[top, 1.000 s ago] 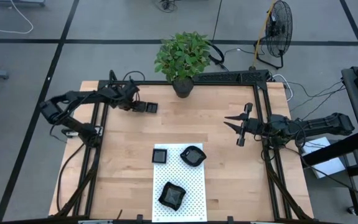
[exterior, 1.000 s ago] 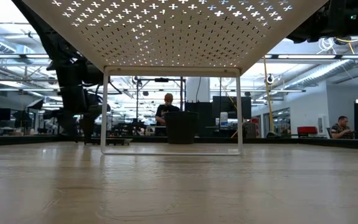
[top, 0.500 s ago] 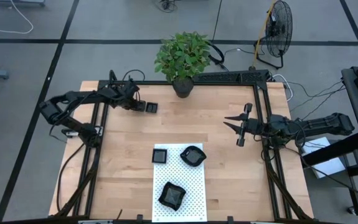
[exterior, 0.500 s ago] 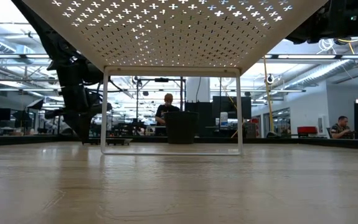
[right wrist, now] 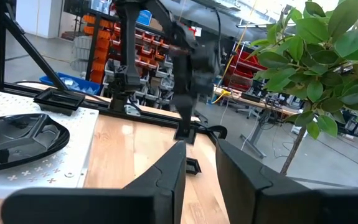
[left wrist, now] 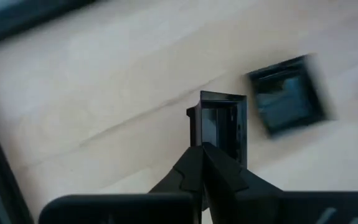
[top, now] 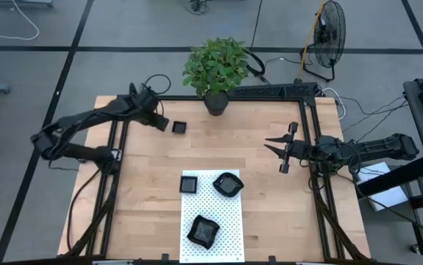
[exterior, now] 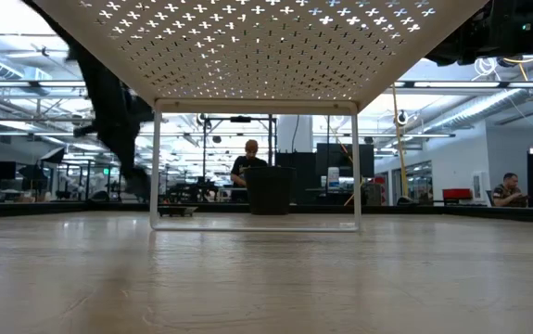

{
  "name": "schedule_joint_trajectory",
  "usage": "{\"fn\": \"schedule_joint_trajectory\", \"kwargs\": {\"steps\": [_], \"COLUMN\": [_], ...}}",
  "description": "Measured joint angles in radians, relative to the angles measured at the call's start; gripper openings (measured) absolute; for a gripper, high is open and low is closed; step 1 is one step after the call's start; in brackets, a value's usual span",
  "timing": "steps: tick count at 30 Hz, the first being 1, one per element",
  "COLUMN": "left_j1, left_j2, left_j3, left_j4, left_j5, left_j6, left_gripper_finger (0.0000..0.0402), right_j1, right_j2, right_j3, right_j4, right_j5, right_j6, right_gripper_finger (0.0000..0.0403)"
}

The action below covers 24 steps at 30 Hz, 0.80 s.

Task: Pick & Place Mini shaped plates
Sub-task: Stack the left square plate on top of the square plate on the shelf

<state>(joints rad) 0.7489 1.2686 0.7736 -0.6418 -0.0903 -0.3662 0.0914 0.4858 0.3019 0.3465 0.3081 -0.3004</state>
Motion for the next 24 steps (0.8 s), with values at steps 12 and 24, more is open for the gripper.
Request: {"fn": "schedule_joint_trajectory", "kwargs": {"steps": [12,24], "left_j1": [-0.241,-0.657], "left_j2": [-0.298,-0.181], "left_j3": [0.285,0.349], "left_j4": [-0.122,-0.124], "left_j5": [0.259,0.425], "left_j6": [0.09,0.365], "left_gripper_finger": [0.0004,0.0003], "right_j1": [0.0,0.0], "right_j2": [0.0,0.0], "right_j3": [0.0,0.0], "right_j4": [0.0,0.0], "right_j5": [0.0,0.0], "right_j6": [-0.005,-0.011], "right_gripper_finger": [0.0075,0.0075]}}
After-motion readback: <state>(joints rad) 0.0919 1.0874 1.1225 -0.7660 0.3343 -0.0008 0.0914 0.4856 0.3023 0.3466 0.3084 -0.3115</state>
